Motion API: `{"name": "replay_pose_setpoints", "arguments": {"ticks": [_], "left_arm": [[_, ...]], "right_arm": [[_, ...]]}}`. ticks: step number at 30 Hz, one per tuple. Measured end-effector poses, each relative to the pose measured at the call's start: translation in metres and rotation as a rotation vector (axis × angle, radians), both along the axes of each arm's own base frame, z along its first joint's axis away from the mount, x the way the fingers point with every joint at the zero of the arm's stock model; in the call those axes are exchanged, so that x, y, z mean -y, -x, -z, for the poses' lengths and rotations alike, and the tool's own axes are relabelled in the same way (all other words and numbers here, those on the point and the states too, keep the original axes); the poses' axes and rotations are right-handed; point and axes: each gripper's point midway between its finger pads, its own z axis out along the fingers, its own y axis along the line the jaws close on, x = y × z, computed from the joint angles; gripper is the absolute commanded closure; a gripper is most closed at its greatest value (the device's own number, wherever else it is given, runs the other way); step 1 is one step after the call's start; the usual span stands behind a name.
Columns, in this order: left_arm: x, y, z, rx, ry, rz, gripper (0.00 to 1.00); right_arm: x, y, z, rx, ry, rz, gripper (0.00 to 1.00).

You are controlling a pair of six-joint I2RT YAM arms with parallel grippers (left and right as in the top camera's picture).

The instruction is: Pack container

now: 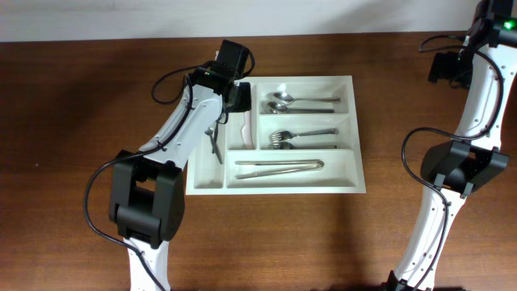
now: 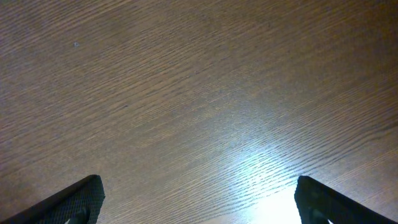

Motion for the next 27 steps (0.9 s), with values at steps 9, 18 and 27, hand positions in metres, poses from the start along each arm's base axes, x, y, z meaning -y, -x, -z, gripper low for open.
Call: {"name": "replay_pose_setpoints", "arguments": {"ticks": [9,18,27], "left_arm": [[0.004,-0.014,-0.029,0.065,-0.018,0.062,0.03],[-0.025,-0.022,-0.114,0.184,-0.105,0.080,0.01],[-0.097,0.033,-0.187,0.185,-0.158,0.006,0.01]], "right_arm": [[0.000,0.000,0.000,0.000,0.000,0.000,0.01],[0.000,0.000,0.000,0.000,0.000,0.000,0.01],[0.000,0.000,0.000,0.000,0.000,0.000,0.01]]}}
